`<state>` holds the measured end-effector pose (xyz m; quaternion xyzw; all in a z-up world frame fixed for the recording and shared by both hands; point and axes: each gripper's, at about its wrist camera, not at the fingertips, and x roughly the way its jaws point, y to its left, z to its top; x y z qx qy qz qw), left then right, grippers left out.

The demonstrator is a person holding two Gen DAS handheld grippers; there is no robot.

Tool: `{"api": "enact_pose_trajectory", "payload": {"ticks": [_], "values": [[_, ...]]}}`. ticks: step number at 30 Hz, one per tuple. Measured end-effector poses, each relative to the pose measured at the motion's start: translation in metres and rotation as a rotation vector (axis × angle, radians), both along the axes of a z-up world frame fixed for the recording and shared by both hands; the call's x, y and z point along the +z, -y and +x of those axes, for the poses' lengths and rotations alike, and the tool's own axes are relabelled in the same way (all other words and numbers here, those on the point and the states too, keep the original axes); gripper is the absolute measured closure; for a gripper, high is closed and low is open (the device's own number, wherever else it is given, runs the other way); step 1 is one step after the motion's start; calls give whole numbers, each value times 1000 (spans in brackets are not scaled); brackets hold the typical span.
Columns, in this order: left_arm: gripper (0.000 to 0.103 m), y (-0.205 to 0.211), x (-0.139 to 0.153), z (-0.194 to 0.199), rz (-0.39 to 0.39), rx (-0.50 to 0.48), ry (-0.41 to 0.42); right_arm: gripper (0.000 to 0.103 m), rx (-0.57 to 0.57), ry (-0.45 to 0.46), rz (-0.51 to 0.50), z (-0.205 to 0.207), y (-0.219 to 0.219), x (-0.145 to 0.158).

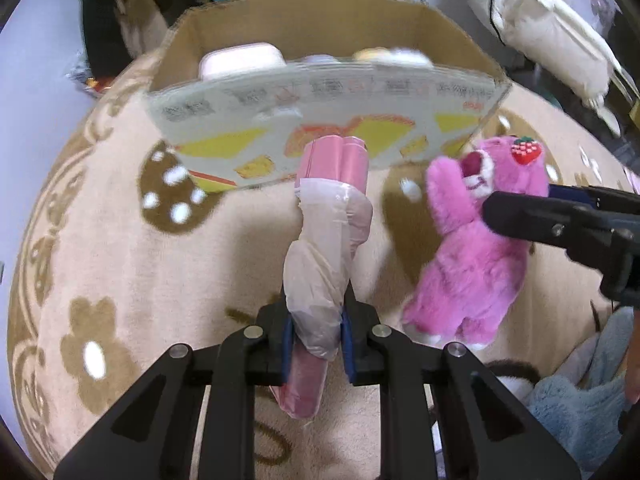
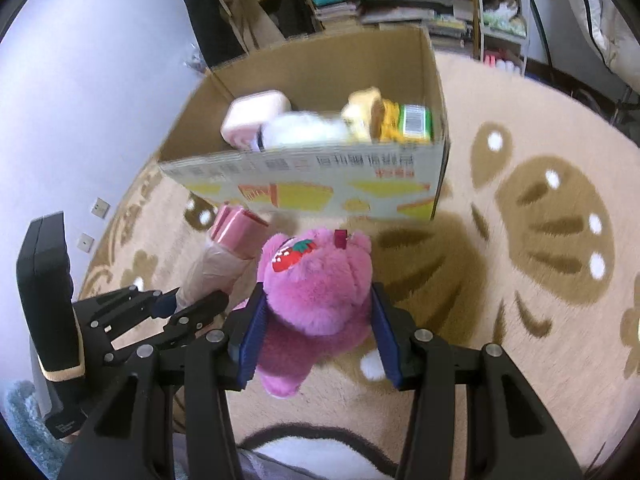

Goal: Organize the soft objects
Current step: 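Lift the pink roll with the left gripper while the right gripper carries the pink bear over the box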

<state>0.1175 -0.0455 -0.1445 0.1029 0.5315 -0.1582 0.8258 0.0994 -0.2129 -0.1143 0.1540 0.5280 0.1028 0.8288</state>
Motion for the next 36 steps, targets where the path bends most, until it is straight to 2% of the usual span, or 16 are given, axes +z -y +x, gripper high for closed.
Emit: {"api": "enact_pose_trajectory", "payload": {"ticks": [5,8,11,14,20,27,30,33,36], "values": [[85,-10,30,-4,4,37,99,51,-11,74,34,-1,9,27],[85,-12,42,-2,50,63,137,51,-24,108,31,-2,11,40],[85,-14,53,3,12,72,150,51,-33,145,23,-2,13,53],[85,-13,63,2,19,59,175,51,-42,180,17,-2,17,63],[86,-9,84,-2,7,26,224,50,-55,204,23,0,22,69],[86,-19,109,-9,-11,50,277,50,-57,234,32,2,23,76],[86,-20,117,-3,-33,52,304,50,-63,246,29,5,24,78],[86,-10,118,7,-6,34,318,50,-67,256,5,8,24,80],[86,-4,120,18,-32,27,332,50,-85,274,9,14,27,82]]}}
